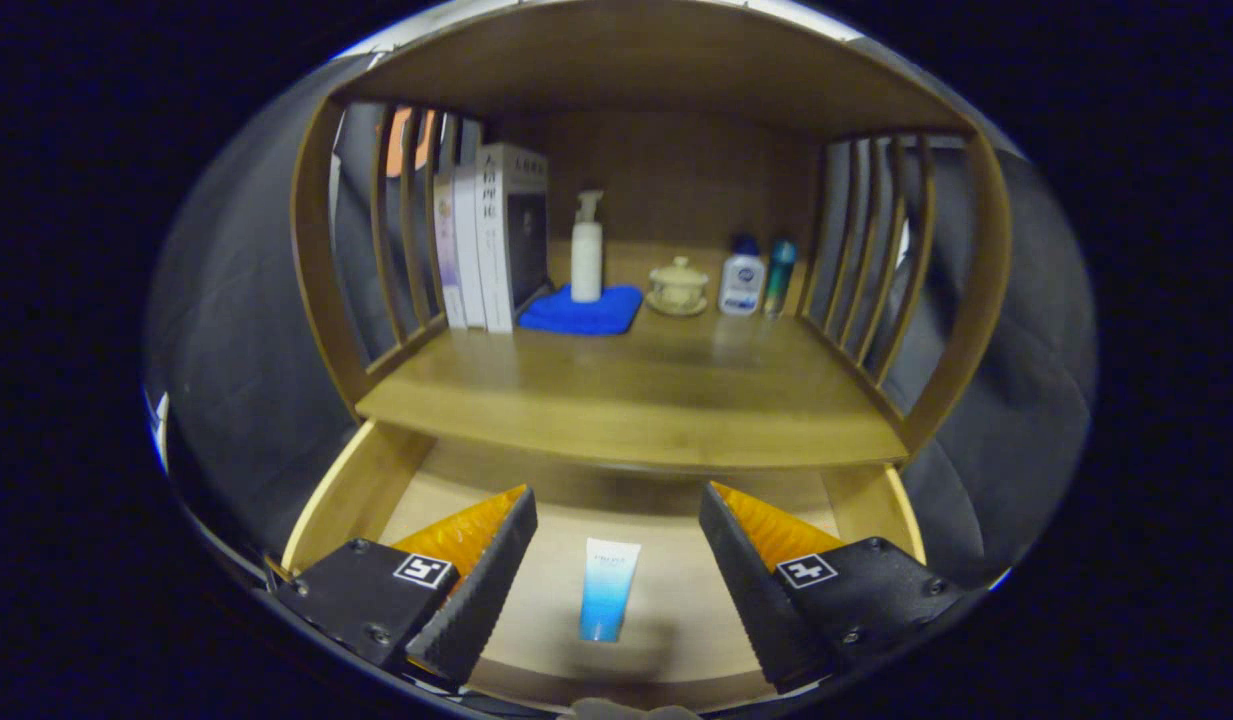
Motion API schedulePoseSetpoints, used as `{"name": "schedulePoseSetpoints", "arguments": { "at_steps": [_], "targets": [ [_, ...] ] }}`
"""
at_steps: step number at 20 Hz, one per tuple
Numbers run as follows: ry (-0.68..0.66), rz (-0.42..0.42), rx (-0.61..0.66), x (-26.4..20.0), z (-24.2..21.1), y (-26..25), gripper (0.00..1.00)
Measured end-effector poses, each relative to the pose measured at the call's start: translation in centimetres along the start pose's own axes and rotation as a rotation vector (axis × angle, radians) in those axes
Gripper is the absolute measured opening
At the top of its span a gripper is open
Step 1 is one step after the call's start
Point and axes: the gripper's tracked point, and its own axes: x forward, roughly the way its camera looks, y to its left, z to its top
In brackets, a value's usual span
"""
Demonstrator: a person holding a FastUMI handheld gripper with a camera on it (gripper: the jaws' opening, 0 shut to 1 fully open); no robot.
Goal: Pull open the drawer, take out the items inside it, and place them on the countertop above the cabinet.
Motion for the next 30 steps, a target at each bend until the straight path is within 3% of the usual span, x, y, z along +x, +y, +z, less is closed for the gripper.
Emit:
{"name": "schedulePoseSetpoints", "arguments": {
  "at_steps": [5,11,13,16,21,24,26,30],
  "targets": [
    [0.286,0.035,0.015,2.4,-4.5,1.0,1.00],
    [0.518,0.022,0.059,4.5,-8.8,0.6,0.97],
    [0.551,0.009,0.052,4.7,-9.6,0.7,0.94],
    [0.596,-0.002,0.057,4.9,-10.5,0.8,0.80],
    [0.653,-0.063,0.076,5.3,-11.9,0.1,0.75],
    [0.683,-0.066,0.120,5.5,-12.7,0.0,0.59],
    [0.671,-0.077,0.115,5.4,-12.6,0.0,0.48],
    [0.619,-0.064,0.093,4.5,-11.5,0.0,0.42]
  ]
}}
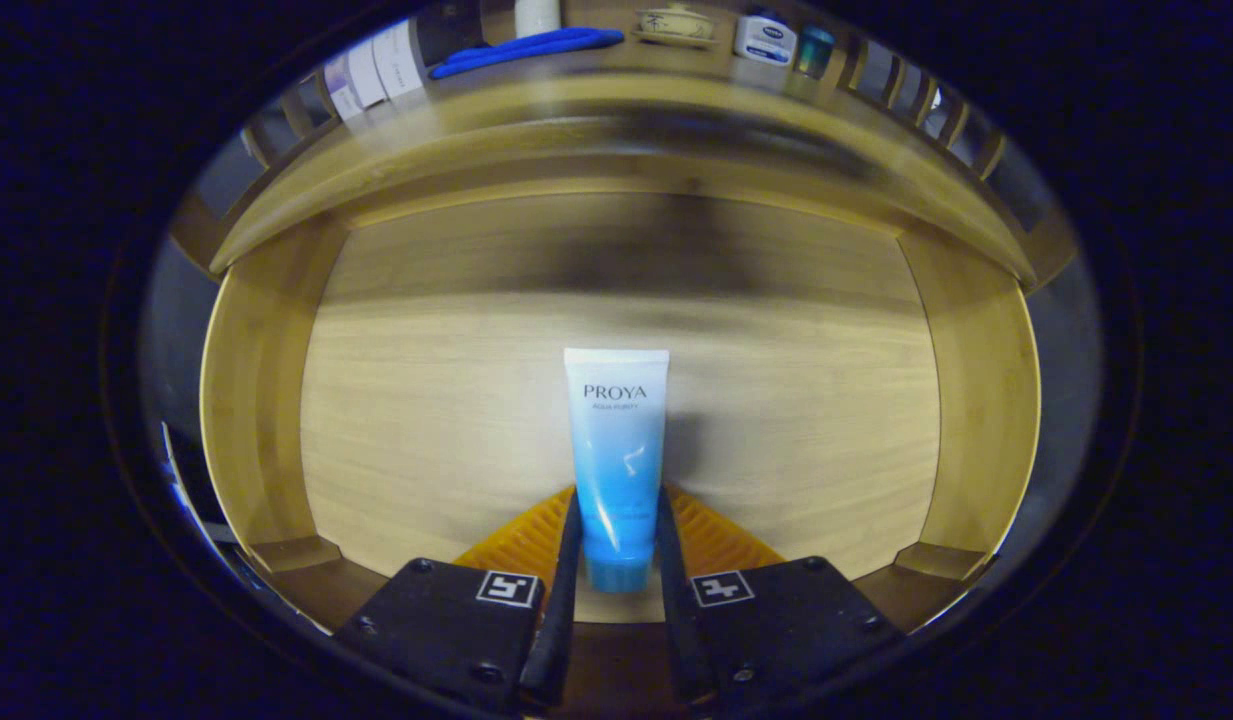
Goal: Pull open the drawer, take out the items inside it, and place them on the countertop above the cabinet.
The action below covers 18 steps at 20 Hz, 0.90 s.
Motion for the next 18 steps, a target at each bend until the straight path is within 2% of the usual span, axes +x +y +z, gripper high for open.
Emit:
{"name": "schedulePoseSetpoints", "arguments": {
  "at_steps": [8,14,18],
  "targets": [
    [-0.084,0.105,-0.007,-6.7,-0.2,1.0,0.42],
    [-0.166,0.121,-0.007,-11.0,2.4,0.6,0.42],
    [-0.201,0.103,0.015,-12.5,5.5,0.0,0.42]
  ]
}}
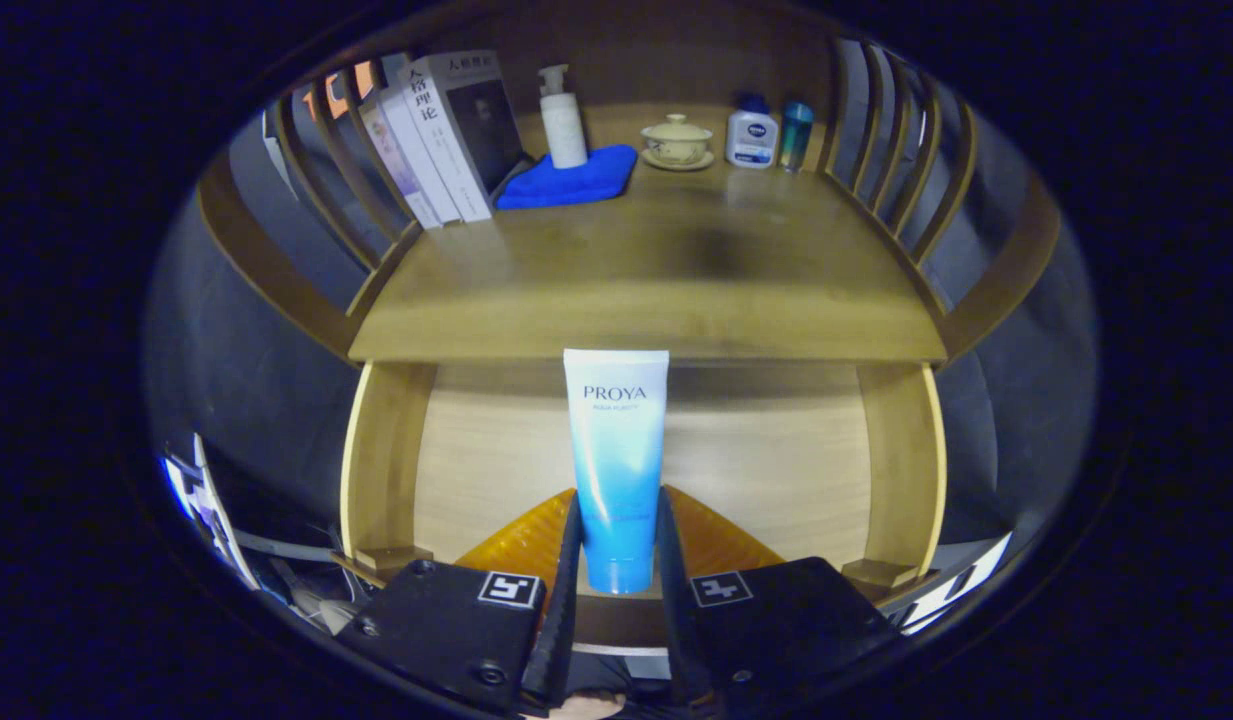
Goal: Pull open the drawer, take out the items inside it, and place them on the countertop above the cabinet.
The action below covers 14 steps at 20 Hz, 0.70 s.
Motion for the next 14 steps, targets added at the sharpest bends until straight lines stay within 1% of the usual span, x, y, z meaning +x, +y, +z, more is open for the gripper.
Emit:
{"name": "schedulePoseSetpoints", "arguments": {
  "at_steps": [3,6,8,9,10,14],
  "targets": [
    [-0.022,-0.014,0.010,0.1,2.9,-0.2,0.42],
    [-0.032,-0.005,0.048,0.4,5.7,0.2,0.42],
    [-0.031,-0.002,0.034,0.8,7.4,0.0,0.42],
    [-0.042,-0.022,0.040,1.3,8.4,-0.2,0.42],
    [-0.046,-0.041,0.038,1.8,9.1,-0.5,0.42],
    [-0.034,-0.028,0.039,3.2,11.2,-0.2,0.41]
  ]
}}
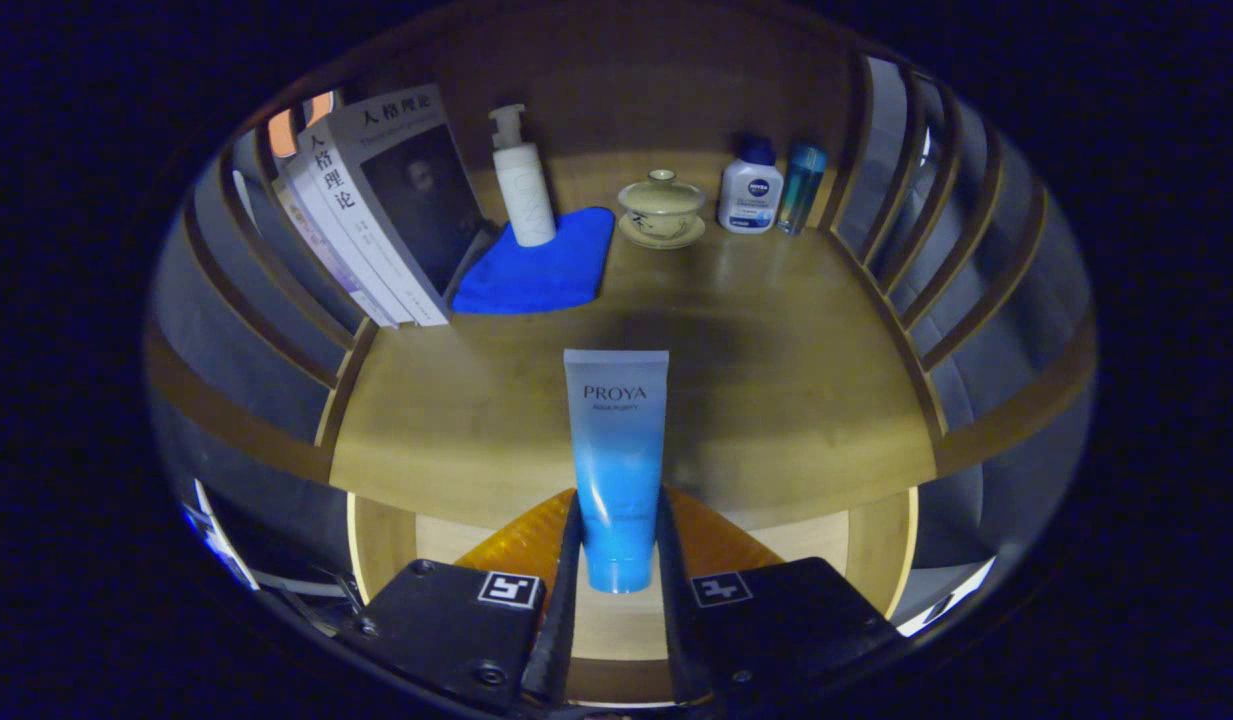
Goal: Pull open the drawer, take out the items inside it, and place them on the countertop above the cabinet.
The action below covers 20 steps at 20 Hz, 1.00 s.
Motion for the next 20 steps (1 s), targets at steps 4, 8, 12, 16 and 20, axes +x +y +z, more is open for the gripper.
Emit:
{"name": "schedulePoseSetpoints", "arguments": {
  "at_steps": [4,8,12,16,20],
  "targets": [
    [0.028,-0.015,0.017,2.1,0.8,-0.1,0.41],
    [0.054,-0.019,0.037,3.1,1.0,-0.1,0.41],
    [0.060,-0.043,0.021,4.0,1.3,-0.1,0.41],
    [0.060,-0.034,0.005,4.3,1.4,0.3,0.42],
    [0.055,-0.066,0.015,4.3,1.5,-0.3,0.45]
  ]
}}
